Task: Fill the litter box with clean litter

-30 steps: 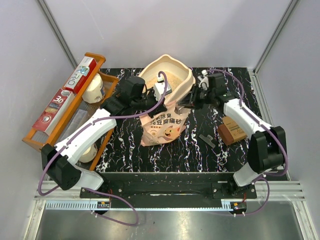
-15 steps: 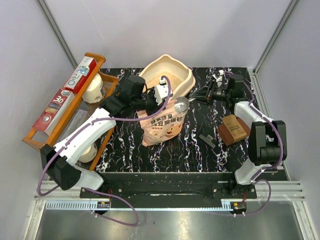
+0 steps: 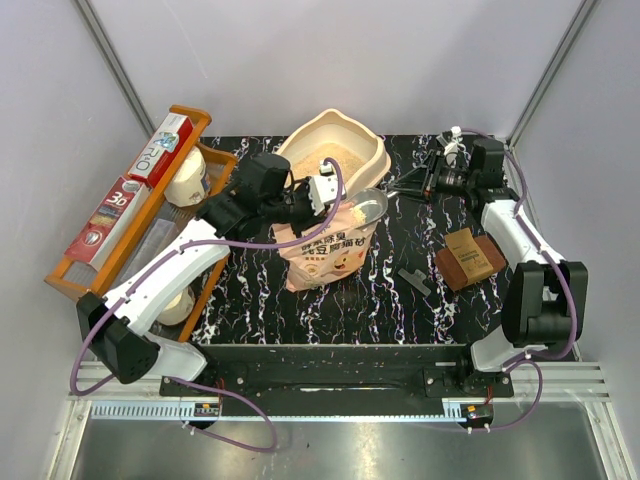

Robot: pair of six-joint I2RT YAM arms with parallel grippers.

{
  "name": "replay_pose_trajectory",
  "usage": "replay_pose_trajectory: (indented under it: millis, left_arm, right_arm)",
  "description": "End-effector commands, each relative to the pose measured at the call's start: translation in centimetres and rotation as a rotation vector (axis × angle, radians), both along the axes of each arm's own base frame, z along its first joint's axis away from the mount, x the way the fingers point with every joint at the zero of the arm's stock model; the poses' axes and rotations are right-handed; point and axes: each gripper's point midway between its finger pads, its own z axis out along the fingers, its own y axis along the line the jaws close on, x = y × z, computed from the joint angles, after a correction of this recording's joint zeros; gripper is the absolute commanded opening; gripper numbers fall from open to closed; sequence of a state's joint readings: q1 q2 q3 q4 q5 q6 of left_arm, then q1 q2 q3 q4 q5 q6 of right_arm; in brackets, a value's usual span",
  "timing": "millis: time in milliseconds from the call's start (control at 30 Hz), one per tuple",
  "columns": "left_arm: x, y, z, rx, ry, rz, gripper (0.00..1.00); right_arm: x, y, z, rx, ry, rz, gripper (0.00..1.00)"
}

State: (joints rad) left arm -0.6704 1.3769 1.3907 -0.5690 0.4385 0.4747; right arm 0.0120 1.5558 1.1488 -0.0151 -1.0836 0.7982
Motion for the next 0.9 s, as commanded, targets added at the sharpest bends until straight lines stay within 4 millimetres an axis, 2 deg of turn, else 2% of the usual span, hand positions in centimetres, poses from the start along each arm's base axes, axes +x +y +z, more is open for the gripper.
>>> replay_pose_trajectory:
  millis: [0, 100, 333, 567, 600, 700, 867]
  left_arm:
    - [-0.1, 0.1, 4.4, -0.075, -0.132, -0.009, 0.0]
    - [0.0, 0.1, 4.3, -0.072, -0.131, -0.008, 0.0]
    - [0.0, 0.1, 4.9, -0.079, -0.138, -0.009, 0.0]
    - [-0.1, 0.1, 4.6, -0.074, -0.14, -0.02, 0.0]
    - [0.0, 0.1, 4.6, -0.07, -0.147, -0.021, 0.0]
    - [0.1, 0.1, 4.7, -0.069, -0.154, -0.015, 0.0]
    - [0.0, 0.2, 4.6, -0.069, -0.148, -0.013, 0.0]
  right_arm:
    - [0.0, -0.4, 3.8, -0.043, -0.15, 0.002, 0.0]
    - [0.0, -0.4, 3.6, -0.05, -0.151, 0.005, 0.0]
    - [-0.5, -0.5, 4.6, -0.066, -0.172, 0.021, 0.0]
    - [-0.7, -0.4, 5.1, -0.076, -0.177, 0.042, 0.0]
    - [-0.3, -1.4, 5.2, -0.076, -0.178, 0.02, 0.0]
    - [-0.1, -1.8, 4.9, -0.061, -0.153, 0.019, 0.0]
    - [0.1, -2.4, 2.8, 0.001, -0.056, 0.062, 0.0]
